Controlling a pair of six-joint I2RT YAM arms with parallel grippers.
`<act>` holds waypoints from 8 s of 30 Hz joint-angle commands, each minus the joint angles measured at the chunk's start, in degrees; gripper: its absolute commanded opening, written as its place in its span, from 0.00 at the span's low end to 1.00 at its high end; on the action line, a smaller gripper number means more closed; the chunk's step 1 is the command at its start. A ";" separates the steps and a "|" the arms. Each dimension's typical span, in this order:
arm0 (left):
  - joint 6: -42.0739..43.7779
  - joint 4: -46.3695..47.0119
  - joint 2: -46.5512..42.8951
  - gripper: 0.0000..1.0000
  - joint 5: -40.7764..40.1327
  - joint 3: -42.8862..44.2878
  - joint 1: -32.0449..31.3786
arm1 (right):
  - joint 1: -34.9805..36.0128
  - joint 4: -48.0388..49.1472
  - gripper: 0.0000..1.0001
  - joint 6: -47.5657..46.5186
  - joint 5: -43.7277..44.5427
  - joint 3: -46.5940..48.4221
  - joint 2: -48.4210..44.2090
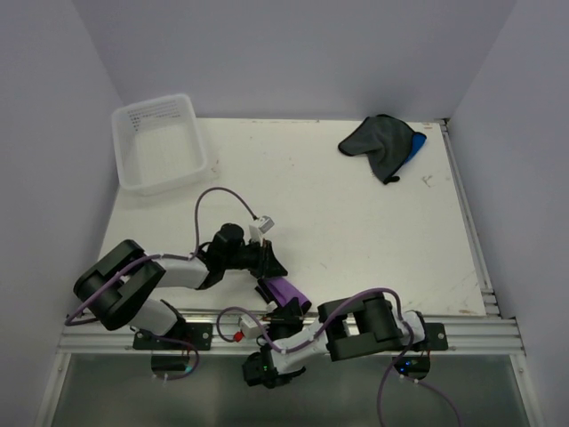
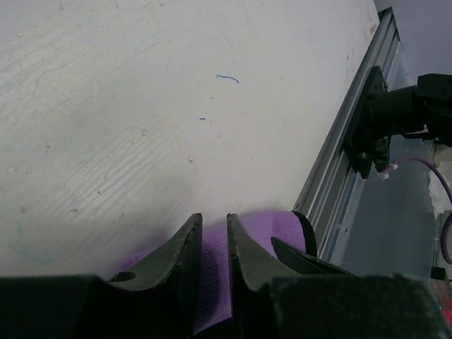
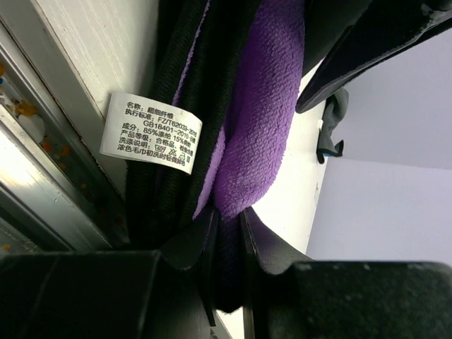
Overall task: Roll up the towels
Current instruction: Roll the towel
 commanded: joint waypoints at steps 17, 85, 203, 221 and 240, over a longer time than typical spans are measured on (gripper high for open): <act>-1.53 7.06 8.12 0.20 -6.15 -4.15 -2.94 | 0.42 9.20 0.44 -3.35 -9.20 -2.40 -3.04; -3.82 4.78 6.72 0.07 -12.21 -4.59 -1.36 | -45.01 76.33 0.57 33.20 -72.83 -57.25 -59.40; -0.57 -9.73 -14.81 0.33 -12.57 2.01 2.42 | -10.04 26.26 0.27 -7.66 -12.46 -8.91 -19.40; -9.79 -0.32 -13.41 0.27 -7.03 -2.04 -0.48 | -5.55 12.29 0.27 -3.80 2.75 0.49 -6.66; -21.03 18.47 1.50 0.16 -11.51 -14.86 -3.65 | -3.44 3.76 0.36 4.64 4.08 3.48 -3.57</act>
